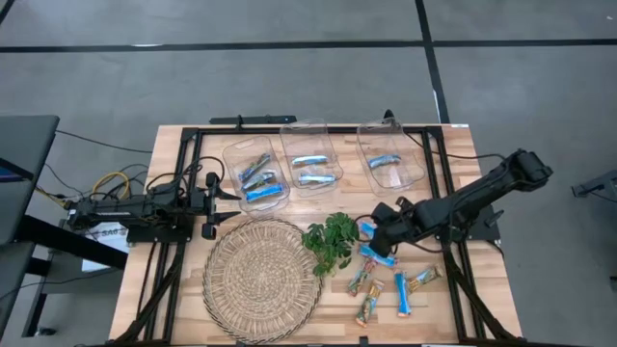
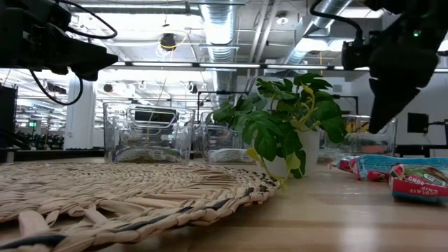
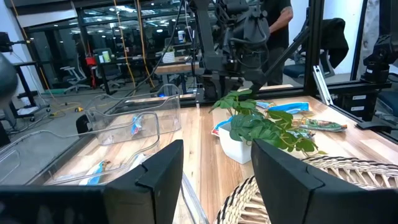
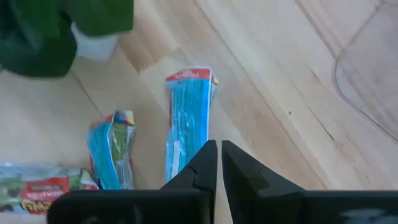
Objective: Pick and place Granola Bars by type
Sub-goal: Put the red granola bar into the right transparent bin
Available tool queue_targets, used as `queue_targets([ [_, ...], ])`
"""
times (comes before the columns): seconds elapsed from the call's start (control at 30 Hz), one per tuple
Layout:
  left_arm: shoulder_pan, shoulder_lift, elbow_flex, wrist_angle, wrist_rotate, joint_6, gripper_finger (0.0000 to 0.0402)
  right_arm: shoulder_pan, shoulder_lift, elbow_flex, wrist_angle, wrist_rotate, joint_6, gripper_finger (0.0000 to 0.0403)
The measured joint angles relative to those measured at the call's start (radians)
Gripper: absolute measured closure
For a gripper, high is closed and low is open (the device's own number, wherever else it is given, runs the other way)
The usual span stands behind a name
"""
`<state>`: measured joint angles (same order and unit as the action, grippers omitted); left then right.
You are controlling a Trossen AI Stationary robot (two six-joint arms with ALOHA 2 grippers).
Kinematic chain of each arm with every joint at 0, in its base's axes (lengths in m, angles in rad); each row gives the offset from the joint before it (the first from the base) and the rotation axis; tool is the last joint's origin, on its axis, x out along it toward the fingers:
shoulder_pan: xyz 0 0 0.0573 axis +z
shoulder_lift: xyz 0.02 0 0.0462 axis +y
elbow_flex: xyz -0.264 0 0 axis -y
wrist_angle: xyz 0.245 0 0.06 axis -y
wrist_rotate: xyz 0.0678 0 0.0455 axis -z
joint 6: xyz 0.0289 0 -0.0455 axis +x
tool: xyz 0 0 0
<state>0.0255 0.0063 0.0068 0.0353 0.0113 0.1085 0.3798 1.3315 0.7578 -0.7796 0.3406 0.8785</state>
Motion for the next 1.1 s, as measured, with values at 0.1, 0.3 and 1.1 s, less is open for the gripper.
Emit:
queue_targets([
  [0.1,0.000,0.000,0.000,0.000,0.000,0.000,0.0219,0.013,0.017,0.000,0.005,-0.001,-0.036,0.0377],
  [0.3,0.000,0.000,0.000,0.000,0.000,0.000,0.0219,0.020,0.062,0.000,0.009,-0.028,-0.065,0.0293],
  [1.1,0.000,0.000,0.000,0.000,0.000,0.000,0.0219,-0.016,0.162,-0.015,0.065,-0.101,-0.112,0.0117],
])
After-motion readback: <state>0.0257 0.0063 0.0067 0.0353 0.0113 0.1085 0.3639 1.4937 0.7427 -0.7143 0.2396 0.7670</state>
